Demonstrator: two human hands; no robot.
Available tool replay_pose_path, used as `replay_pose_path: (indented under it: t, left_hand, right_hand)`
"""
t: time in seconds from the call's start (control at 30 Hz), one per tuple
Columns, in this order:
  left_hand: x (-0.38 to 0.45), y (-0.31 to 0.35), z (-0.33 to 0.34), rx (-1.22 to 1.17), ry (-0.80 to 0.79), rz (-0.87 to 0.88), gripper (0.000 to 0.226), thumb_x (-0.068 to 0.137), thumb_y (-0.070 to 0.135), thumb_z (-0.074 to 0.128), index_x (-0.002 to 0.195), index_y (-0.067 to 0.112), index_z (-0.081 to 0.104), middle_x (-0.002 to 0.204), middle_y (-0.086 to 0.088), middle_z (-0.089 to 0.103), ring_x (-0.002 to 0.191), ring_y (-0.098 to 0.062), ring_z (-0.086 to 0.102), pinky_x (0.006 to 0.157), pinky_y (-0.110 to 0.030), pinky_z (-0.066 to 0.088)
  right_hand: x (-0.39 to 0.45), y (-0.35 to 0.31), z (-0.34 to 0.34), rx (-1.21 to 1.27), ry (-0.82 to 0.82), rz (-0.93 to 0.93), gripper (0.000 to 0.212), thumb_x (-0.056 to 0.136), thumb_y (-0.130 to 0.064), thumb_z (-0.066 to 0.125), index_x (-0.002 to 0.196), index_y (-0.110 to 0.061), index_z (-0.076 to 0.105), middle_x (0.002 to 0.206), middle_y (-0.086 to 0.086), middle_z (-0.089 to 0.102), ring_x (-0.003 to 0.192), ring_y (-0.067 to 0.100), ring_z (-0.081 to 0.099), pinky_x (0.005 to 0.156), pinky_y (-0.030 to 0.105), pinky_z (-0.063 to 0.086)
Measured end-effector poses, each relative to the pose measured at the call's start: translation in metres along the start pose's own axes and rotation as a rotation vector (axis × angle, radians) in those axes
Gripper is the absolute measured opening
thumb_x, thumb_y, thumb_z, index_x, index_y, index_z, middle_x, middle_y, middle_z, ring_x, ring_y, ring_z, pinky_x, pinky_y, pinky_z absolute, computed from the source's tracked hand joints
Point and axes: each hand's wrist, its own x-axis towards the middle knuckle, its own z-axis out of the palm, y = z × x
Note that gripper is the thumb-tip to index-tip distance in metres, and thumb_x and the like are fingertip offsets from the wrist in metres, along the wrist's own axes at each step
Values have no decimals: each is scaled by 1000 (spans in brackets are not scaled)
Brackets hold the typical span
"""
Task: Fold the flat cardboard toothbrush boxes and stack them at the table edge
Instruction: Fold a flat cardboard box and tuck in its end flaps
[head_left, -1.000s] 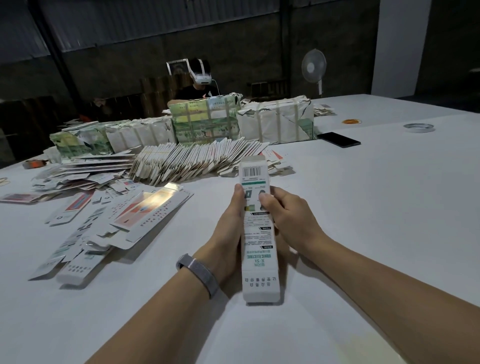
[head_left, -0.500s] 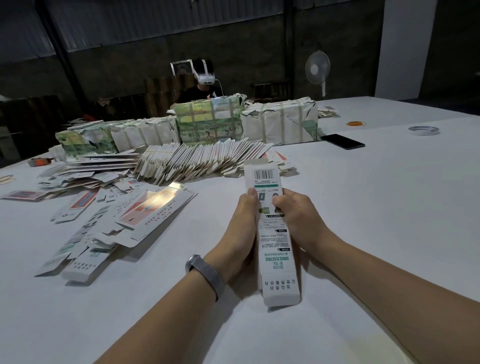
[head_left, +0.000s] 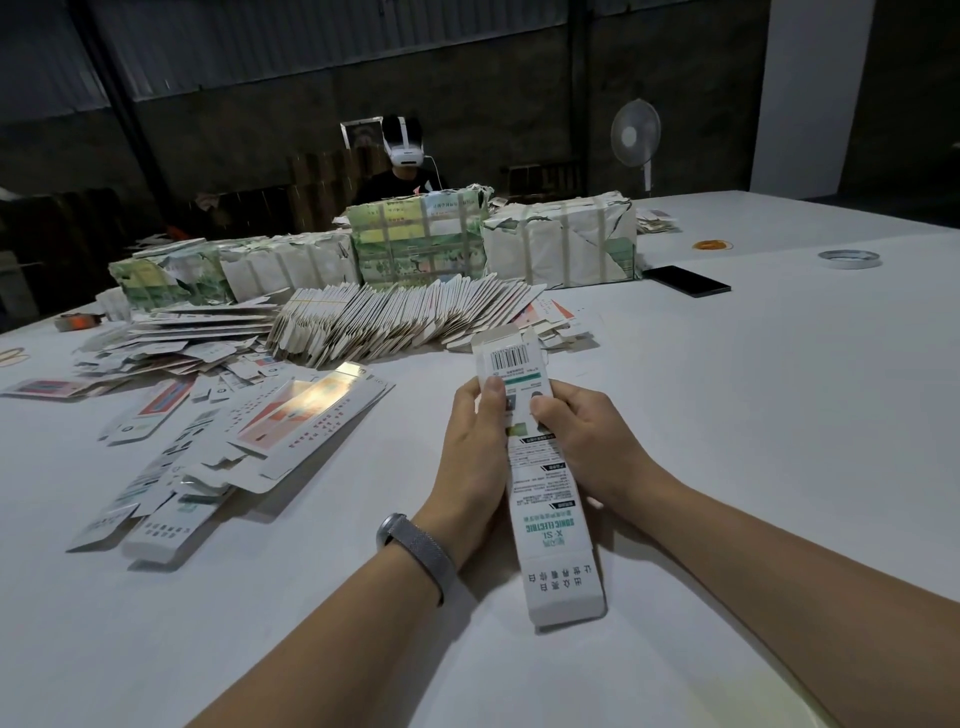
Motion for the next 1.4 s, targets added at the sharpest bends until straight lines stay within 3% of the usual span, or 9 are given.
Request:
replay_pose_path:
  t: [0.1,0.2,0.37,0.5,0.67,0.83,1.13,1.27,1.4]
  left_hand:
    - [-2,2,-1,-16,-9,-3,29,106,47,41,133,36,39,89,16,77,76,-12,76,59,-22,56]
    - [-2,5,-2,-64,-36,12,31,107,38,43,134,46,31,91,10,78,74,-15,76,59,-23,57]
    - [-2,10,-5,-54,-80,40,36,108,26,45,138,43,34,93,4,79,68,-17,74,56,-27,57]
    - [-5,13,-3,-27,-115,58,32,108,25,44,134,42,36,82,2,78,62,-15,71,53,-26,56]
    - [-7,10,0,-26,-153,42,25,108,21,43,126,38,39,70,-1,74,56,-13,68,51,-24,54]
    - [-7,9,-3,-68,-145,11,23,107,21,47,126,33,43,80,-5,77,62,-17,71,55,-27,57]
    - [-4,7,-5,-59,-130,16,21,109,20,40,116,39,46,88,-3,77,69,-19,71,57,-31,57]
    - [-5,7,-2,-65,-170,49,20,109,18,41,121,33,44,83,-4,76,67,-21,71,59,-33,59]
    - [-7,7,-1,-58,-183,65,20,108,16,43,126,26,43,81,-5,75,61,-19,69,52,-27,55]
  right_hand:
    - [-1,-1,1,12,-22,15,29,87,-31,50,104,-27,72,101,0,77,92,22,74,81,39,59]
    - [-1,-4,1,22,-39,40,31,86,-30,48,104,-25,72,98,3,77,88,23,74,76,35,58]
    - [-4,-6,0,11,-46,48,28,92,-25,47,107,-22,71,88,4,77,76,18,73,62,26,55]
    - [-4,-8,-1,30,-8,37,27,103,-20,44,111,-25,69,90,6,77,75,20,74,61,26,56]
    - [-2,-10,-3,67,42,77,31,100,-11,42,105,-21,71,89,7,77,73,18,73,58,25,55]
    - [-3,-10,-3,59,22,92,33,99,-6,40,97,-15,71,80,7,74,68,18,70,57,26,54]
    - [-4,-11,-1,100,29,80,26,99,-8,47,109,-16,70,83,2,77,68,15,72,55,23,53]
    - [-1,-11,-2,138,104,78,30,100,-10,49,123,-29,53,84,0,77,66,16,71,56,26,56]
    - [-1,-12,-3,167,108,71,28,100,-6,47,120,-22,57,91,6,75,65,17,69,56,27,55]
